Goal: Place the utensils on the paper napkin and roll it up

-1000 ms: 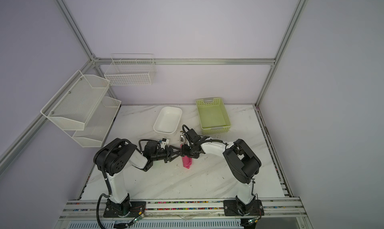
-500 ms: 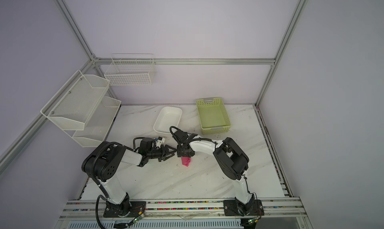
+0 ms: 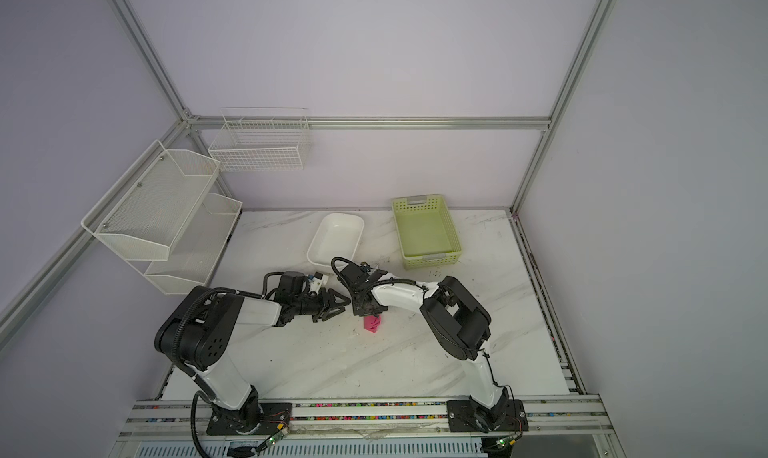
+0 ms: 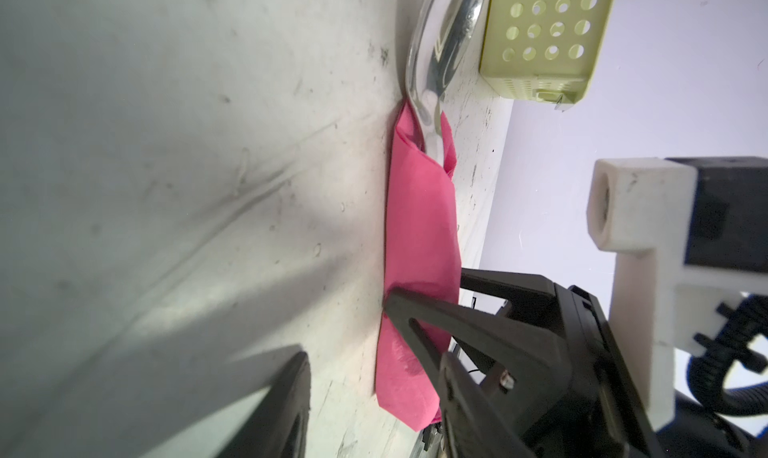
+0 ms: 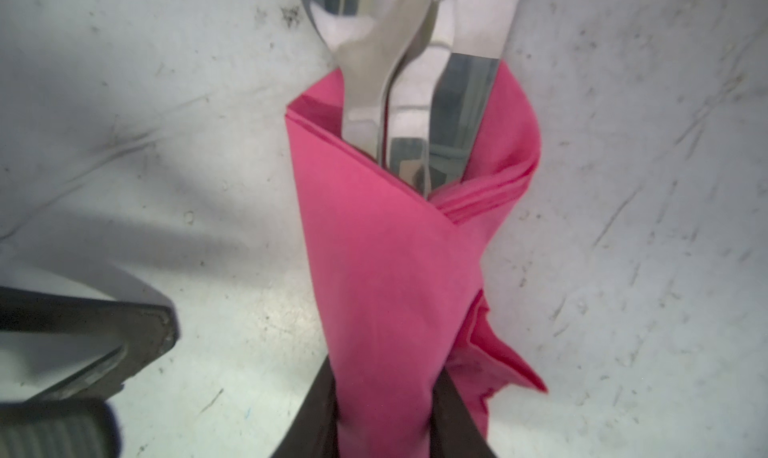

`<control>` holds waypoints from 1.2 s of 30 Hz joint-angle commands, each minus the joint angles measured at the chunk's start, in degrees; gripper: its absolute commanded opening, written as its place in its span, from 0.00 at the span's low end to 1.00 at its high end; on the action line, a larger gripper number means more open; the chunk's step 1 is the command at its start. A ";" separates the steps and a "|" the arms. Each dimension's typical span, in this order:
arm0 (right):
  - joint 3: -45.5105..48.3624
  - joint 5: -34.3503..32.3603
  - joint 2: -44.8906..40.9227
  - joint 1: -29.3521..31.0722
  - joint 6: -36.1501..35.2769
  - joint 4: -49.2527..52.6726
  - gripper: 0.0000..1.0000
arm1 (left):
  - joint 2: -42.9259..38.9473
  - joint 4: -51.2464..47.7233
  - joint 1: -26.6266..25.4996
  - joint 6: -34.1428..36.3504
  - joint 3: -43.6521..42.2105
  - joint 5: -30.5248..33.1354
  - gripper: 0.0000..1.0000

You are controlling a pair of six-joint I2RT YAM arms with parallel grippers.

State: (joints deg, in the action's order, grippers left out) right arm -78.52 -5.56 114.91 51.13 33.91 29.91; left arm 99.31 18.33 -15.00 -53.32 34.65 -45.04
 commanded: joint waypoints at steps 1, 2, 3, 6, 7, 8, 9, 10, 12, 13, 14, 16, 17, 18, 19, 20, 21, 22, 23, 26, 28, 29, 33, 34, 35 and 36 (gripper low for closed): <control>4.94 2.54 1.07 -0.06 0.31 -0.93 0.07 | -0.95 -5.13 0.77 0.44 -0.55 5.33 0.50; 5.68 2.60 -0.25 -0.15 0.15 -2.53 0.03 | -1.57 -4.11 0.77 0.04 -0.68 5.02 0.50; 6.58 2.58 -1.52 -0.20 0.15 -3.93 0.01 | -2.07 -3.08 0.76 -0.38 -0.85 4.77 0.50; 9.22 2.79 -5.72 -0.64 -0.08 -8.54 0.00 | -3.98 0.88 0.76 -1.97 -1.50 3.91 0.50; 10.17 2.54 -7.16 -0.75 -0.03 -9.61 0.00 | -4.82 2.00 0.68 -2.37 -1.75 3.86 0.50; 10.96 2.60 -8.32 -0.80 -0.30 -10.90 0.00 | -5.56 2.74 0.63 -2.71 -1.87 3.84 0.50; 11.73 2.34 -9.64 -0.93 -0.42 -12.19 0.00 | -6.38 3.46 0.59 -2.98 -1.85 3.79 0.50; 12.47 2.23 -10.83 -0.97 -0.73 -13.22 0.00 | -7.18 3.88 0.50 -3.18 -1.65 3.79 0.50; 14.14 2.16 -13.10 -1.07 -1.57 -15.76 0.00 | -8.51 4.19 0.02 -3.19 -1.18 3.94 0.51; 15.30 2.39 -14.55 -1.04 -2.25 -17.56 0.00 | -9.13 4.30 -0.38 -3.15 -0.87 4.25 0.52; 16.40 2.63 -15.62 -1.10 -2.87 -18.98 0.00 | -9.53 4.27 -0.75 -3.04 -0.45 4.47 0.52; 18.31 3.01 -17.57 -1.23 -4.05 -21.66 0.00 | -9.70 4.19 -1.74 -2.92 0.45 5.36 0.54; 18.99 3.39 -18.01 -1.43 -4.51 -22.49 0.00 | -9.52 4.17 -2.14 -3.22 0.80 5.71 0.54; 19.58 3.70 -18.37 -1.53 -4.89 -23.06 0.00 | -9.04 4.15 -2.59 -3.44 1.13 6.20 0.55; 19.99 3.84 -18.66 -1.63 -5.20 -23.59 0.00 | -8.53 4.17 -3.17 -3.46 1.53 6.48 0.56; 20.43 4.13 -18.98 -1.65 -5.42 -24.11 0.00 | -7.97 4.26 -3.84 -3.46 1.99 6.75 0.56; 21.09 4.45 -19.48 -1.65 -5.47 -25.05 0.00 | -7.34 4.61 -4.63 -3.54 2.44 6.89 0.56; 21.66 4.98 -19.87 -1.72 -5.52 -25.93 0.00 | -6.66 5.22 -5.44 -3.76 2.96 6.98 0.56; 22.12 5.50 -20.18 -1.75 -5.56 -26.66 0.00 | -6.14 5.75 -6.25 -3.96 3.34 7.06 0.56; 23.18 6.30 -20.78 -1.96 -5.57 -28.05 0.00 | -4.95 6.75 -8.46 -4.42 4.82 8.14 0.57; 23.74 7.01 -21.04 -1.96 -5.61 -28.74 0.00 | -4.13 6.83 -9.35 -4.66 5.40 9.51 0.58; 24.00 7.35 -21.05 -2.05 -5.65 -29.08 0.00 | -3.53 7.23 -9.67 -4.82 5.56 9.95 0.59; 24.73 8.48 -21.12 -2.09 -5.43 -29.91 0.00 | -0.47 9.46 -10.05 -6.18 6.48 9.31 0.60; 24.78 8.61 -21.11 -2.08 -5.43 -29.91 0.00 | 0.31 10.69 -10.19 -6.80 6.51 9.19 0.60; 25.02 8.72 -21.28 -2.01 -5.43 -30.00 0.00 | 1.09 11.83 -10.30 -7.30 6.72 9.01 0.60; 25.08 8.95 -21.41 -2.08 -5.36 -30.24 0.00 | 1.74 12.23 -10.39 -7.62 6.97 8.76 0.61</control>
State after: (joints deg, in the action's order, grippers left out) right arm -53.45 2.57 96.20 49.39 29.06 3.51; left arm 99.88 26.02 -24.95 -59.27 37.43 -36.32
